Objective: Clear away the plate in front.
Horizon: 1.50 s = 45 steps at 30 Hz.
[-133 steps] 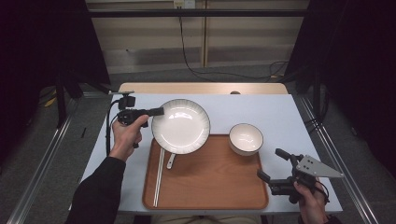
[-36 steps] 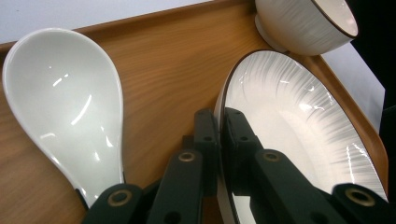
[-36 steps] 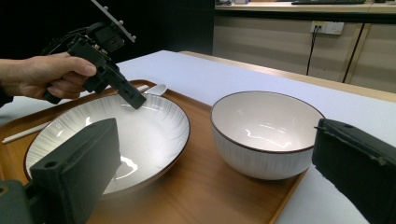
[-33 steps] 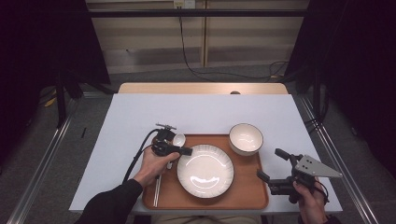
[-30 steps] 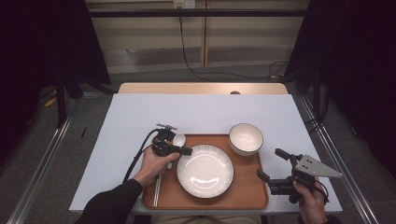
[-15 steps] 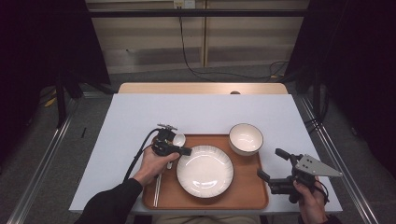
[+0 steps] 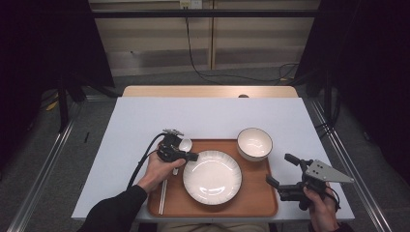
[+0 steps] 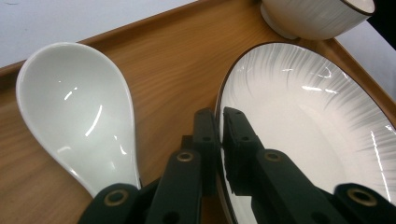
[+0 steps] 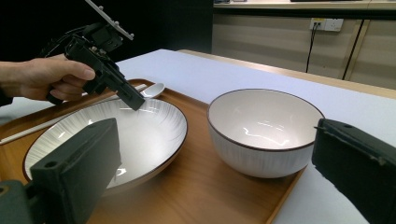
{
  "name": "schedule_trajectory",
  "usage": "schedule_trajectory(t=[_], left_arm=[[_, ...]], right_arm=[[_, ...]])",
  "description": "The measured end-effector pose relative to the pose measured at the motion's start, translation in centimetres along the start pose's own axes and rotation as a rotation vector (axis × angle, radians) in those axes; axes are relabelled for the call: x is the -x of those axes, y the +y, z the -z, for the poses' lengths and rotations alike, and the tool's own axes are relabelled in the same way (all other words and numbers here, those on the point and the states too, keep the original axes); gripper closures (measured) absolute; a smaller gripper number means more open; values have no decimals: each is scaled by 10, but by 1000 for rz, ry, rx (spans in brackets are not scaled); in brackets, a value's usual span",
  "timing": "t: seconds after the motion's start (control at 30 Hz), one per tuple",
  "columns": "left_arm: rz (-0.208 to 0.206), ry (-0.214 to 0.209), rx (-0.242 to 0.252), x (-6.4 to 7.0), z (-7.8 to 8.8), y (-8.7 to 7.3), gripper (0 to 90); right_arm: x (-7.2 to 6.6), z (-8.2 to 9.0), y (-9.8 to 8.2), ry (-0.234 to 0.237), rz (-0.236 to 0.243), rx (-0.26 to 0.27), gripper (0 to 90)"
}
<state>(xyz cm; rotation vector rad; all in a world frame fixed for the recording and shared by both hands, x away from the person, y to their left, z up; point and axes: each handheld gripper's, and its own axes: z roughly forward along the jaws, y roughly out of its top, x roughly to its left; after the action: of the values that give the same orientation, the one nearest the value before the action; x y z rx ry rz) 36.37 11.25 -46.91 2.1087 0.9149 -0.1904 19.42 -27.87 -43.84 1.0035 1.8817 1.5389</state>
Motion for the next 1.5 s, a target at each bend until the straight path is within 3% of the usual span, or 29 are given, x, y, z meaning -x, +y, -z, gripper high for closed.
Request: schedule_trajectory(t=[0.23, 0.4, 0.53, 0.57, 0.6, 0.63, 0.7, 0.8, 0.93, 1.0, 1.1, 1.2, 1.3, 1.33, 1.4, 1.5], left_arm=[[-54, -7, 31, 8, 3, 1, 613], [-83, 44, 59, 16, 4, 1, 435], [-101, 40, 86, 20, 8, 2, 262], [-97, 56, 99, 21, 9, 2, 217], [-93, 68, 100, 22, 10, 3, 110], [-87, 63, 108, 22, 10, 3, 60], [-107, 64, 106, 22, 13, 2, 39], [-100, 114, 128, 25, 17, 2, 50], [-119, 117, 167, 28, 30, -1, 51], [-105, 159, 193, 30, 38, -1, 46], [-135, 231, 201, 35, 47, -5, 46], [-131, 248, 218, 36, 58, -13, 46], [-141, 303, 247, 37, 69, -21, 46], [-126, 327, 275, 37, 72, -24, 45], [-113, 329, 293, 35, 78, -28, 43], [-134, 373, 325, 34, 83, -37, 43]], right_arm=[[-2, 0, 1, -1, 9, 0, 8], [-2, 1, 1, 2, 11, 3, 8], [-3, 1, 1, -3, 6, 0, 8], [-2, 1, 1, -1, 9, -1, 8], [-3, 1, 1, 0, 9, -1, 8], [-3, 1, 1, -2, 7, -1, 9], [-3, 1, 1, -2, 7, -1, 8], [-3, 1, 1, -4, 6, -1, 8], [-3, 1, 1, -4, 7, -1, 8], [-3, 1, 1, -1, 6, 0, 8], [-3, 1, 1, -5, 7, -1, 8], [-3, 1, 1, -8, 6, -3, 8], [-2, 1, 0, -13, 4, -15, 9], [-2, 1, 0, -11, 0, -15, 9], [-2, 1, 1, -17, -4, -13, 9], [-2, 1, 0, -18, -3, -14, 9]])
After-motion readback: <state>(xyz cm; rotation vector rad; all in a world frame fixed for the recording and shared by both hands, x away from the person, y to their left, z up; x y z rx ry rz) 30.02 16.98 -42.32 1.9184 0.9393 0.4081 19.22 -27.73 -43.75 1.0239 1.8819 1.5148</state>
